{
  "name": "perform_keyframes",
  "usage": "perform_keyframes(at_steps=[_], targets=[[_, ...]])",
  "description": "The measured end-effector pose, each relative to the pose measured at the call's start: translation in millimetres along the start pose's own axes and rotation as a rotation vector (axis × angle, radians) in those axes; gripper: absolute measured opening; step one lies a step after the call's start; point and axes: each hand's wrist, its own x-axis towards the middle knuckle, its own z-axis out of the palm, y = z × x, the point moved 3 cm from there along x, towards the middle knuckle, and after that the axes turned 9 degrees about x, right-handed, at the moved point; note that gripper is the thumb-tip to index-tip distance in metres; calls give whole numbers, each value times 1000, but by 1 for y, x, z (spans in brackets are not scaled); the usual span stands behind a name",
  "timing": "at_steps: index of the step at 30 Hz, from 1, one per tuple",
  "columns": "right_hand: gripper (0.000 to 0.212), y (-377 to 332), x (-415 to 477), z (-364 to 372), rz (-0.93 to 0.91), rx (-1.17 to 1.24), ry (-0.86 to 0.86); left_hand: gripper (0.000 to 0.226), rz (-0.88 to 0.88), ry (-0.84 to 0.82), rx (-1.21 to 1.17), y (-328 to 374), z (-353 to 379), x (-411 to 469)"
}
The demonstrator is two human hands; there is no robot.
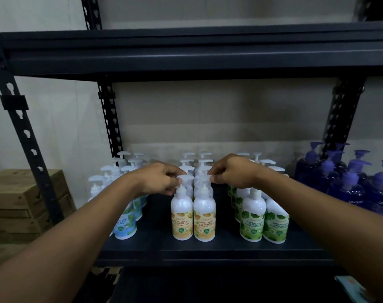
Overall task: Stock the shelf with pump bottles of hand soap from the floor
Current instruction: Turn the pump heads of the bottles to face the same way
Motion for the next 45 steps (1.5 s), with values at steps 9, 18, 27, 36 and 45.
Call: perform_keyframes(at_steps=[9, 18, 27, 36, 45], targets=[[22, -3, -1, 2, 8, -13, 9, 38, -3, -1, -10, 3, 1, -3], [22, -2, -2, 1, 20, 23, -1, 41, -21, -6, -9, 4, 1, -4], [16, 23, 20, -33, 103, 77, 214, 12, 32, 390, -32, -2, -30, 13], [21, 21, 36, -15, 68, -8, 134, 8, 6, 326, 96, 2, -12, 41], [15, 36, 4, -93, 62, 172, 278, 9, 144, 481, 133, 60, -20, 36]])
